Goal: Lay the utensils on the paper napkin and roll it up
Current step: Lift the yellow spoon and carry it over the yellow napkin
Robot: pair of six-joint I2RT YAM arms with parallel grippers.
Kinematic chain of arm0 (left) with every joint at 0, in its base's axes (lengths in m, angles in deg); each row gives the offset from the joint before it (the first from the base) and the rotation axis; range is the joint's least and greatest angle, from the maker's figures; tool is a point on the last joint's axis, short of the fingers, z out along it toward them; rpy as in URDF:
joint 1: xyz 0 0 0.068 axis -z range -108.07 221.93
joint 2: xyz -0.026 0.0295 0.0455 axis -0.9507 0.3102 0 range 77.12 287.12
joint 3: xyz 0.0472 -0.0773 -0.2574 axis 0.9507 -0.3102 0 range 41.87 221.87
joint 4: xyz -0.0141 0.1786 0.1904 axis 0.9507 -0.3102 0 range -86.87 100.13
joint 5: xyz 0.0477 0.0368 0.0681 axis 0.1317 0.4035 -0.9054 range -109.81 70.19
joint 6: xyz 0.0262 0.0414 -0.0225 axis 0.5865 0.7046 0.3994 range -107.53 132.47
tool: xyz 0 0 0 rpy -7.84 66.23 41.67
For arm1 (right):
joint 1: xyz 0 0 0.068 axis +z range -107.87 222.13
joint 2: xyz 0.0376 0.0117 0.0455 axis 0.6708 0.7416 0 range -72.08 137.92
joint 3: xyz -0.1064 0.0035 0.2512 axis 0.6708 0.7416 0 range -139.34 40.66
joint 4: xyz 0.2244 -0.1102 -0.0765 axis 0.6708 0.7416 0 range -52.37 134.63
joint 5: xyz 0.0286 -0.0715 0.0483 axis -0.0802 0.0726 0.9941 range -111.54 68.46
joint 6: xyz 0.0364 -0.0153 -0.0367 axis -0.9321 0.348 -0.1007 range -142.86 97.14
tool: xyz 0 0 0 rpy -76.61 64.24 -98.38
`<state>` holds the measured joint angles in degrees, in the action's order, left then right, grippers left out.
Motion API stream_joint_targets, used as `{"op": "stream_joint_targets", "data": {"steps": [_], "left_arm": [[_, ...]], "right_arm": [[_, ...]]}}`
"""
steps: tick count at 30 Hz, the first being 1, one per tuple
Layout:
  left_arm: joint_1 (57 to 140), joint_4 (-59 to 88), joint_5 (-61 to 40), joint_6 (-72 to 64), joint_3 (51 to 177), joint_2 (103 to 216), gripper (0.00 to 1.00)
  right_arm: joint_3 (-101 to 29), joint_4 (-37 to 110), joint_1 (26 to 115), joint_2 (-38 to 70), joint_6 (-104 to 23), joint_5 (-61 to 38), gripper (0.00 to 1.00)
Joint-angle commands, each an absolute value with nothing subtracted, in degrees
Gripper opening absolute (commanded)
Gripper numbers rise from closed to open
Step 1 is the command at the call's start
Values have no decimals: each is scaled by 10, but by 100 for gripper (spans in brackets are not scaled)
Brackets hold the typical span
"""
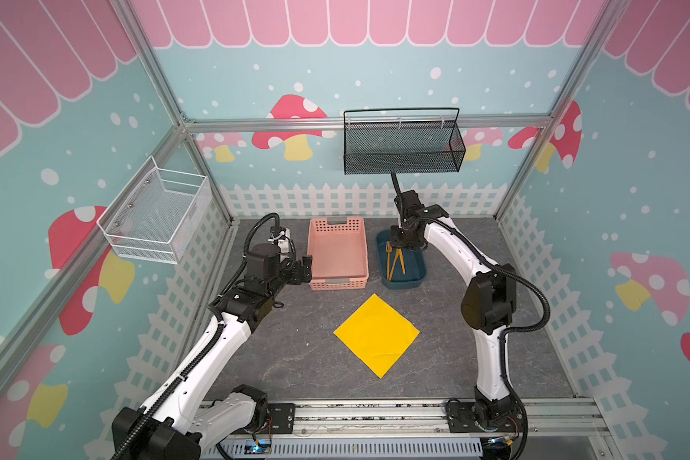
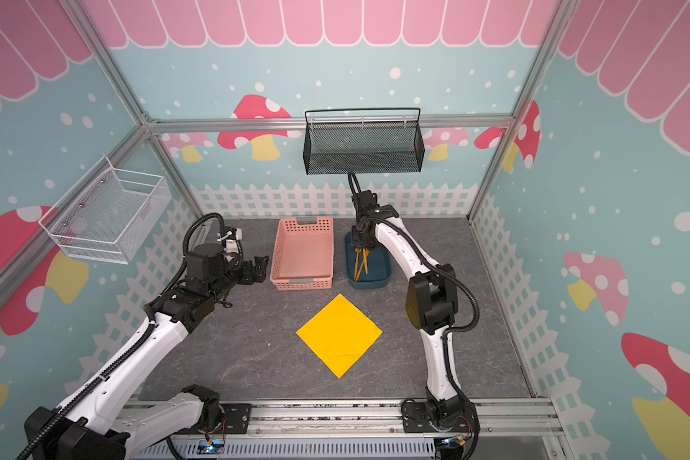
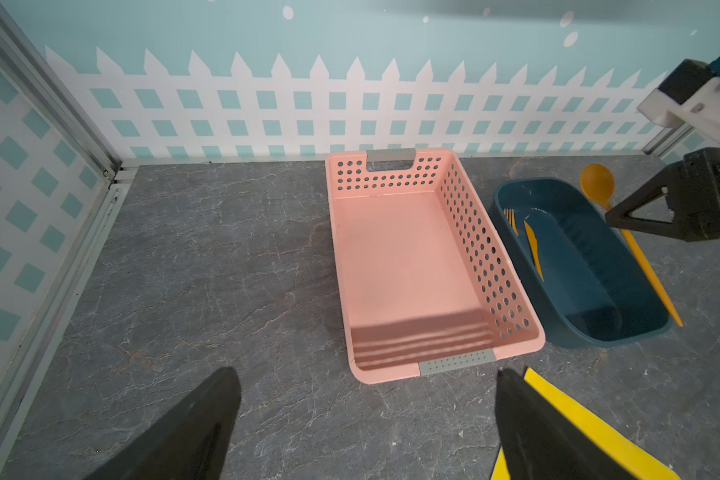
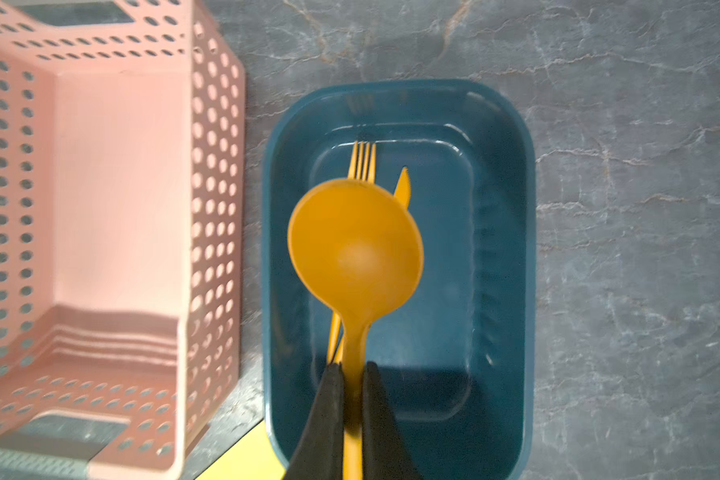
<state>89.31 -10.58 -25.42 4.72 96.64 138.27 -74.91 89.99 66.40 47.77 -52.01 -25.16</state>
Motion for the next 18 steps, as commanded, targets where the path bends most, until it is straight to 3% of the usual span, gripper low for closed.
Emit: {"op": "stream_joint_targets", "data": {"steps": [1,18], "left_arm": [[896,-99,-234,35,958,1372,97],[899,-93,-212,15,951,1361,97]], "right_arm": [[-701,872,681,436,-560,-260,3],[-368,734,833,227,-756,-260,2]]}}
